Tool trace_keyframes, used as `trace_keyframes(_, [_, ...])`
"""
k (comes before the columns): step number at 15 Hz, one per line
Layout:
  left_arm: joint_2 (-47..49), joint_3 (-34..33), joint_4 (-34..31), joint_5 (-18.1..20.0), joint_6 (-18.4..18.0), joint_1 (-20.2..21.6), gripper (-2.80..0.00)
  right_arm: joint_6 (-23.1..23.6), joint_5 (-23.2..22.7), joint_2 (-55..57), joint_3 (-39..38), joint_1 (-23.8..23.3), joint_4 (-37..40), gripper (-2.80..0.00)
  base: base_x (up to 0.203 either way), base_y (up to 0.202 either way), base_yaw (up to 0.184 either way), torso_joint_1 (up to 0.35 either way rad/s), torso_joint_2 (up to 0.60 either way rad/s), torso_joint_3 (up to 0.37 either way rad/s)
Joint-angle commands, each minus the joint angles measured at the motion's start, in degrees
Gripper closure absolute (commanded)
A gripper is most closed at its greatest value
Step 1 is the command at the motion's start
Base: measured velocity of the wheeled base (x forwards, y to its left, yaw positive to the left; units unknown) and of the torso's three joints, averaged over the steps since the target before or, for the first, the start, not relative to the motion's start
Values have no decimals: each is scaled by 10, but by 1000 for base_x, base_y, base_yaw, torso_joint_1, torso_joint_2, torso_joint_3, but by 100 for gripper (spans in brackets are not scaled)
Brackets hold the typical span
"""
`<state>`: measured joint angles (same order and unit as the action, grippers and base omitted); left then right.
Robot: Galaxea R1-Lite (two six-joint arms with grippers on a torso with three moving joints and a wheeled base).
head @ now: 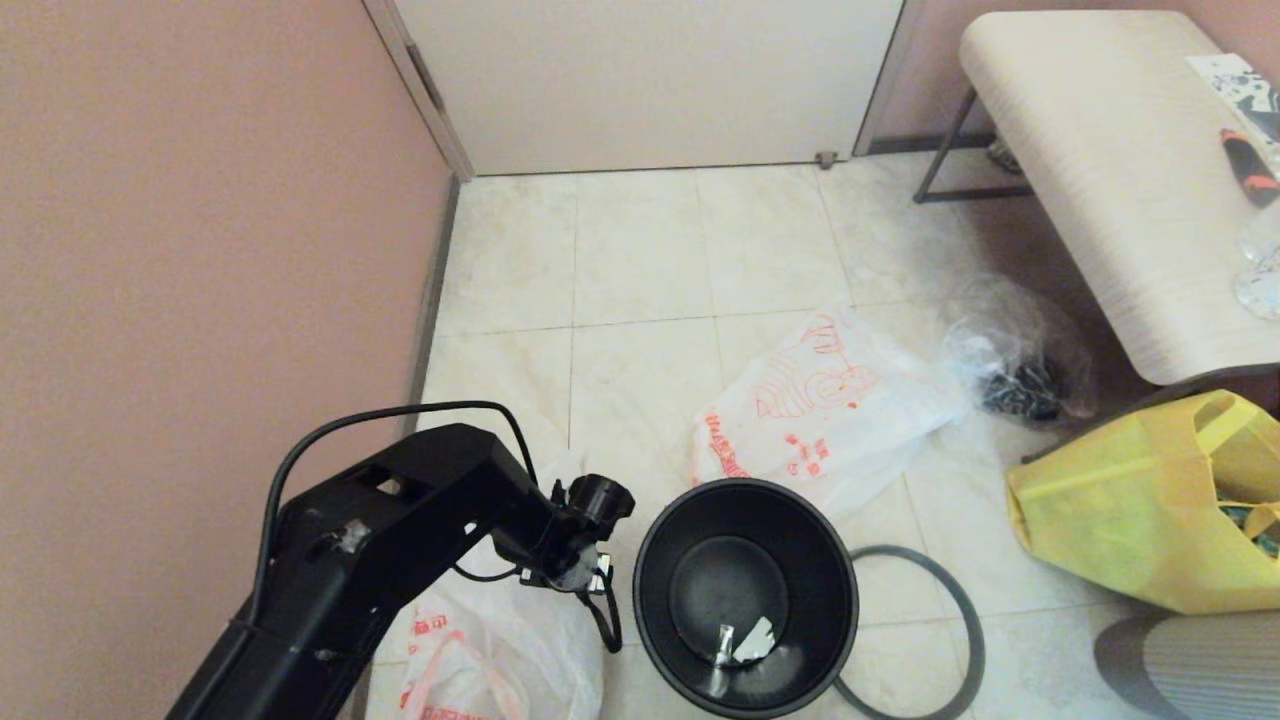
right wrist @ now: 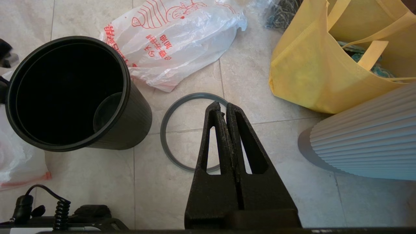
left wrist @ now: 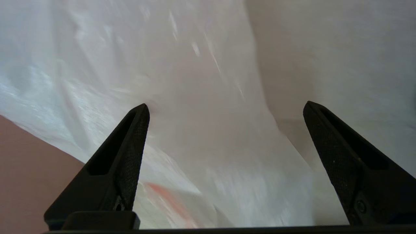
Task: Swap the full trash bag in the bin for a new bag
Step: Pick up a new trash bag
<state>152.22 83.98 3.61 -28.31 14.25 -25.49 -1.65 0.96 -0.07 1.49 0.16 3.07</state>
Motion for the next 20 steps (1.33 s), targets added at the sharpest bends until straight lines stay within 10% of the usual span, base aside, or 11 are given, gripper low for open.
trace_keyframes(1, [32,17,0,-18,0,4,-280,0,0,1,0,0,0,0,0,0,0,0,0,0])
trace_keyframes(3, [50,35,-1,-45,-2,7,-280,0,0,1,0,1,0,0,0,0,0,0,0,0])
trace_keyframes(4, [48,34,-1,-46,-2,10,0,0,0,1,0,0,0,0,0,0,0,0,0,0])
trace_keyframes(14, [34,30,-1,-47,1,12,0,0,0,1,0,0,0,0,0,0,0,0,0,0])
trace_keyframes(20, [-104,-97,-2,-46,17,2,0,0,0,1,0,0,0,0,0,0,0,0,0,0])
